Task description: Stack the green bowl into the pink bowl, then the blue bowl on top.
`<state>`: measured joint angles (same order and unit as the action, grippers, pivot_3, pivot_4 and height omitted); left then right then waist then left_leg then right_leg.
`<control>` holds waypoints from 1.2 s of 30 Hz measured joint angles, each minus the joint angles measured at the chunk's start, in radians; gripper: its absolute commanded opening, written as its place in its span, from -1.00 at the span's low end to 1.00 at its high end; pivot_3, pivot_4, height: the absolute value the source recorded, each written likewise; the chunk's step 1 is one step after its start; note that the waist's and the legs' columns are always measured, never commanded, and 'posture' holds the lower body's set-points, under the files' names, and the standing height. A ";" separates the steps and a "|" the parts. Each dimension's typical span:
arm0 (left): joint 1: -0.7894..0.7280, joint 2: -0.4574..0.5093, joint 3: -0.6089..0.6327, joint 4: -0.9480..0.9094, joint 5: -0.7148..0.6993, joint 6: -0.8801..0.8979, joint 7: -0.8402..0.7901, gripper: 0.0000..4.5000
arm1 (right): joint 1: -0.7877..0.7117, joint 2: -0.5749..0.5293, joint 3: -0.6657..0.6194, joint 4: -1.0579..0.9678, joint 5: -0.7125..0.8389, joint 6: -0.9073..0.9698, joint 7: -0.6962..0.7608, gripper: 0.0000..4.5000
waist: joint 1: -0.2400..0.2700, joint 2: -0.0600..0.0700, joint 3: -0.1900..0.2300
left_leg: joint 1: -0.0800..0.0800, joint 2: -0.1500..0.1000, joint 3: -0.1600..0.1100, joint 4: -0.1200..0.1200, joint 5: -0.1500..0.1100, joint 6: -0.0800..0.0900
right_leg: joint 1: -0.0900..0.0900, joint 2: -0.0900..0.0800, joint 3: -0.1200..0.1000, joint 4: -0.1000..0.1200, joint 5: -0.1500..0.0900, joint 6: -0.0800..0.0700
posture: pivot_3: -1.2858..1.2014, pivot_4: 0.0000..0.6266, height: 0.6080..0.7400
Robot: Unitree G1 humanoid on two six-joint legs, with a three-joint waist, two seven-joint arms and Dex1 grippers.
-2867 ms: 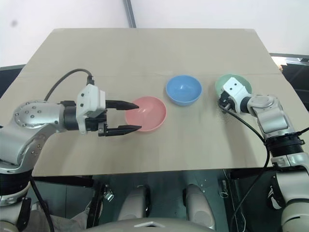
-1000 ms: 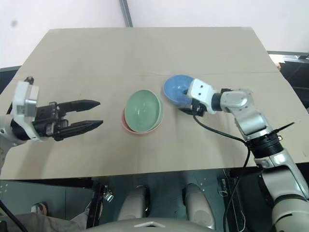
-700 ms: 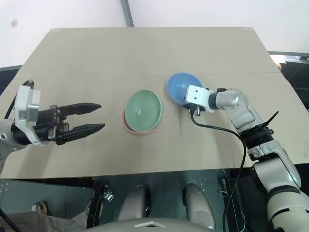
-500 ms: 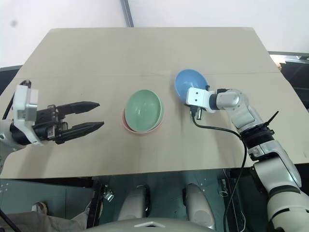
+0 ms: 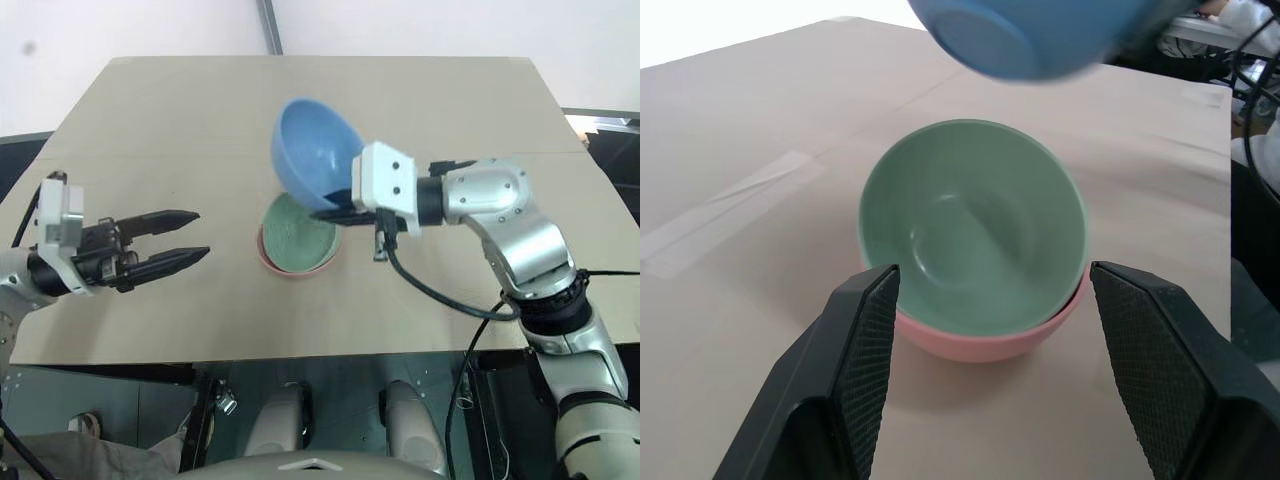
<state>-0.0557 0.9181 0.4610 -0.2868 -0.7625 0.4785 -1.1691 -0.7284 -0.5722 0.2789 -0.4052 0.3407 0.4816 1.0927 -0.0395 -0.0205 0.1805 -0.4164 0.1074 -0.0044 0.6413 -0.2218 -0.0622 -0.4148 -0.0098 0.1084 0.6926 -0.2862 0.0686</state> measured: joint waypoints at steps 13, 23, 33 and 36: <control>-0.004 0.006 0.002 0.000 0.012 -0.001 -0.003 0.44 | -0.021 0.070 0.193 0.191 -0.269 -0.140 -0.076 -0.98 | -0.001 0.000 0.000 | 0.000 0.000 0.000 0.000 0.000 0.000 | -0.001 0.000 0.000 0.000 0.000 0.000 | 0.03 -0.52 1.00; -0.011 0.004 0.000 -0.001 0.011 0.000 0.007 0.44 | -0.013 0.098 0.187 0.149 -0.246 -0.112 -0.043 0.24 | -0.002 0.000 0.000 | 0.000 0.000 0.000 0.000 0.000 0.000 | -0.001 0.000 0.000 0.001 0.000 0.000 | 0.03 -0.52 1.00; -0.048 -0.008 -0.056 -0.027 0.024 0.053 0.104 0.44 | 0.048 0.049 -0.221 -0.097 0.087 0.254 -0.179 0.43 | 0.007 -0.002 -0.001 | -0.001 0.000 -0.001 -0.001 0.000 0.000 | 0.000 0.000 -0.001 -0.001 0.000 0.000 | 0.03 -0.52 1.00; -0.036 -0.008 -0.065 -0.039 0.020 0.065 0.103 0.44 | 0.201 -0.045 -0.320 -0.159 0.129 0.354 -0.191 0.74 | 0.007 -0.002 -0.001 | -0.001 0.000 0.000 -0.002 0.000 0.000 | 0.000 -0.001 -0.001 -0.004 0.000 0.000 | 0.03 -0.52 1.00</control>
<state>-0.0916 0.9106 0.3956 -0.3254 -0.7425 0.5430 -1.0662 -0.5278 -0.6169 -0.0410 -0.5642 0.4696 0.8356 0.9022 -0.0325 -0.0228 0.1793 -0.4173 0.1073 -0.0043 0.6391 -0.2217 -0.0622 -0.4144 -0.0104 0.1078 0.6890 -0.2862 0.0684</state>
